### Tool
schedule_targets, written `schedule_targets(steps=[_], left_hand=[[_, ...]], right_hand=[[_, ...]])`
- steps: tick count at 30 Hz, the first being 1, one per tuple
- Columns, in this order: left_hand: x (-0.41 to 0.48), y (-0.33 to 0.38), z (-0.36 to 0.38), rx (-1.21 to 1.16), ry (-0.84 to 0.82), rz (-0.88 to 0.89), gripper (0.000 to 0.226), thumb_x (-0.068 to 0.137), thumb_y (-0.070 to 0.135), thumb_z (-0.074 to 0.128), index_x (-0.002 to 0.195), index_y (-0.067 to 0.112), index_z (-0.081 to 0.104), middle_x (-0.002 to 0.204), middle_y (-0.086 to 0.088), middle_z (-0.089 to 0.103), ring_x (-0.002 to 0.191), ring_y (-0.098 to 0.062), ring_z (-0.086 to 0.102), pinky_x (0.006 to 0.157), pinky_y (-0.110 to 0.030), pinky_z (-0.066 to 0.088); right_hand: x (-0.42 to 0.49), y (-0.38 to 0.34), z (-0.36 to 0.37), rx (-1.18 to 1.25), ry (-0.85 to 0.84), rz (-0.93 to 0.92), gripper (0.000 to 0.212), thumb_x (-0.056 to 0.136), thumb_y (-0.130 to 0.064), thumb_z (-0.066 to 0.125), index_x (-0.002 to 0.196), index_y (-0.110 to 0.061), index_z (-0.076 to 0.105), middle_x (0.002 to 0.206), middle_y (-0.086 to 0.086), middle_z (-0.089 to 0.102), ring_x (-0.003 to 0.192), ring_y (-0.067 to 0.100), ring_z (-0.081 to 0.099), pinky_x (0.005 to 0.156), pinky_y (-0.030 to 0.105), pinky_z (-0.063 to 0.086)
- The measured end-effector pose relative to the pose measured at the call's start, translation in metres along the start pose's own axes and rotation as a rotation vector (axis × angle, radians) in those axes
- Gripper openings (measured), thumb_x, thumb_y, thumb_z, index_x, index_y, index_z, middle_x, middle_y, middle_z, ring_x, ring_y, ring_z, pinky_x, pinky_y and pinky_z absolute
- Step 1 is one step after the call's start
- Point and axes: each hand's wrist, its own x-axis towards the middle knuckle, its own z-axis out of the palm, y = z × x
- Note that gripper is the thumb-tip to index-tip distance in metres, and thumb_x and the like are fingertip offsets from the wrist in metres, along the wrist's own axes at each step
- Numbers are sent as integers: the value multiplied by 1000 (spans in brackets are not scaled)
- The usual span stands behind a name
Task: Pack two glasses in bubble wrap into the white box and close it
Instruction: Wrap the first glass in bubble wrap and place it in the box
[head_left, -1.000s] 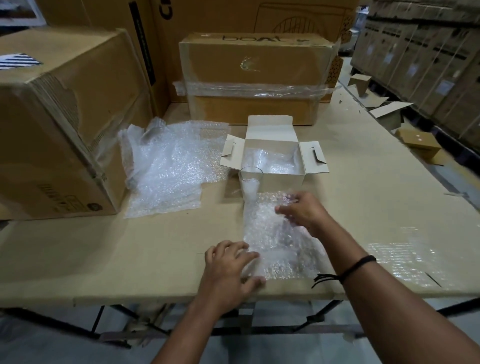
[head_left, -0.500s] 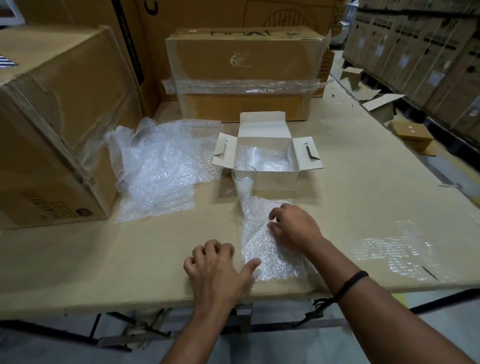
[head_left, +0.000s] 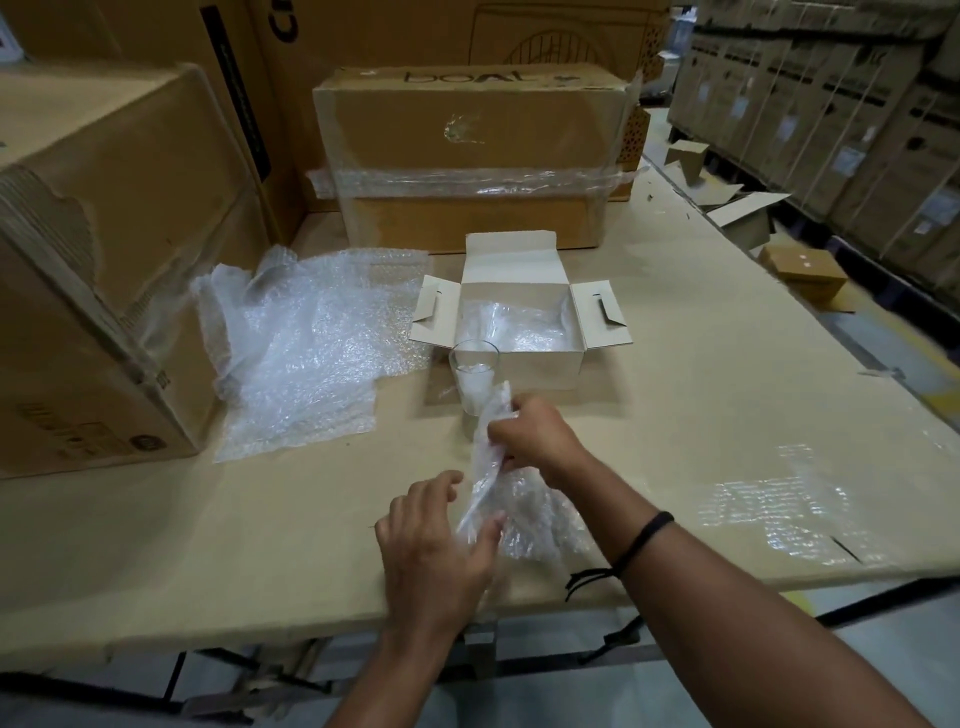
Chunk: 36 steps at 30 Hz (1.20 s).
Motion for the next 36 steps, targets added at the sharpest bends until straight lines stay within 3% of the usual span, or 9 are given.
schedule_targets(steps=[3,7,12,16,19,22,29,33,36], left_hand=[[0,-1,5,-69,-102,6,52,67,28,81,110,30,53,93,12,55,83,-12,52,76,-31,34],[-1,-4,13,38,-216,159,47,55,4,69,92,32,68,81,12,57,71,-14,55,69,-29,35],[-3,-2,17,185,-304,211,25,70,45,55,89,40,70,80,15,53,74,-12,52,73,-32,32],[-3,-2,16,262,-307,192,55,81,82,31,92,45,70,82,17,53,77,-9,48,76,-34,27],[-1,0,16,297,-313,176,43,78,73,40,92,45,70,84,15,55,79,-10,48,74,-32,25],[0,-3,15,311,-300,119,23,74,53,54,88,45,71,89,15,59,81,-13,51,72,-31,18],[24,-7,6,340,-293,-76,26,89,35,53,110,44,64,128,20,57,112,-10,47,91,-33,21],[28,-4,3,413,-431,27,63,76,81,35,120,43,58,132,21,49,117,-9,41,92,-34,18],[28,-13,5,340,-416,87,44,77,68,56,112,42,64,123,19,54,113,-10,45,89,-32,19]], right_hand=[[3,9,-16,329,-97,86,24,84,9,50,101,-1,63,85,16,68,70,27,67,63,37,58],[7,24,-36,218,-32,57,24,87,3,62,111,-2,62,85,15,69,64,22,63,52,31,53],[13,43,-44,-483,197,-153,57,83,-18,74,133,-18,47,114,8,62,96,26,64,82,37,52],[1,46,-41,-837,463,-607,54,75,-10,75,125,-21,58,126,8,53,106,31,56,87,41,46],[-5,34,-34,-1063,148,-861,64,63,3,59,118,-30,65,131,-6,58,116,28,49,91,42,37],[-3,30,-31,-1175,-244,-616,57,77,-5,54,126,-34,60,139,-16,51,122,21,42,91,36,32],[6,52,-40,-1062,-89,-593,25,91,-38,60,107,-22,70,111,-2,65,102,25,56,82,34,42],[-2,57,-49,-989,-154,-531,59,82,-72,51,120,-28,66,124,-8,60,113,17,51,93,34,38],[-13,49,-58,-1144,-306,-441,93,66,-83,56,143,-32,44,141,-9,44,125,16,40,103,36,30]])
